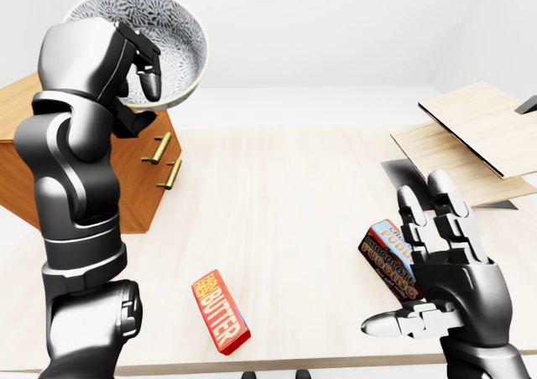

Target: Close the top drawer of the cabinet and put the bowl on top of it.

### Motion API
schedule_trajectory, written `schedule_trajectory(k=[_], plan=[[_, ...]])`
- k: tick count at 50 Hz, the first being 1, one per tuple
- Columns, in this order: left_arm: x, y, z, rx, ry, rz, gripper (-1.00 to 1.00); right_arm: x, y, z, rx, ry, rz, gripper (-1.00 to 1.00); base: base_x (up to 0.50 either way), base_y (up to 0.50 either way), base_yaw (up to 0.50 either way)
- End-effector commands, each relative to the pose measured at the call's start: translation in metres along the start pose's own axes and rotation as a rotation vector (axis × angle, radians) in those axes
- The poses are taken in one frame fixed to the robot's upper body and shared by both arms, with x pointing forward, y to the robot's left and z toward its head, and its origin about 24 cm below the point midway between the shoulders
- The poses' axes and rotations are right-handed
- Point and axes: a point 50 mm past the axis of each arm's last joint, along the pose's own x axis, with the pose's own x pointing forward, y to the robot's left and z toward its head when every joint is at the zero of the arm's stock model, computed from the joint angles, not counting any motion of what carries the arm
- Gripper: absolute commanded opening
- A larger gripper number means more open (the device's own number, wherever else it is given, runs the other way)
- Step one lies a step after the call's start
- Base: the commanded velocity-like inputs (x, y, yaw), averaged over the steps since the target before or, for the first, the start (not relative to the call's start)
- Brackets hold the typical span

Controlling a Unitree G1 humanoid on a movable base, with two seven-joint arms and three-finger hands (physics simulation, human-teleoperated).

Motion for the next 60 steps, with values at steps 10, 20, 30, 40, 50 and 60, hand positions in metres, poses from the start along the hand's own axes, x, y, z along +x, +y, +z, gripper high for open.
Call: schedule_trajectory(k=[10, 20, 30, 40, 50, 60], plan=[[-0.001, 0.009, -0.05, -0.025, 0.124, 0.071, -1.0, 0.0, 0.001, -0.001, 0.001, 0.007, 0.003, 1.0, 0.0, 0.0, 0.0], [-0.004, 0.019, -0.072, -0.022, 0.18, 0.094, -1.0, 0.001, 0.001, -0.002, 0.002, 0.011, 0.003, 1.0, 0.0, 0.0, 0.0], [-0.019, 0.031, -0.093, -0.007, 0.225, 0.109, -1.0, 0.0, 0.002, -0.004, 0.004, 0.021, 0.005, 1.0, 0.0, 0.0, 0.0], [-0.04, 0.041, -0.13, -0.024, 0.327, 0.145, -1.0, 0.002, 0.004, -0.008, 0.007, 0.037, 0.008, 1.0, 0.0, 0.0, 0.0], [-0.051, 0.03, -0.162, -0.065, 0.449, 0.158, -1.0, 0.002, 0.005, -0.009, 0.009, 0.046, 0.009, 1.0, 0.0, 0.0, 0.0], [-0.057, 0.038, -0.181, -0.067, 0.52, 0.185, -1.0, 0.001, 0.007, -0.011, 0.011, 0.057, 0.012, 1.0, 0.0, 0.0, 0.0]])
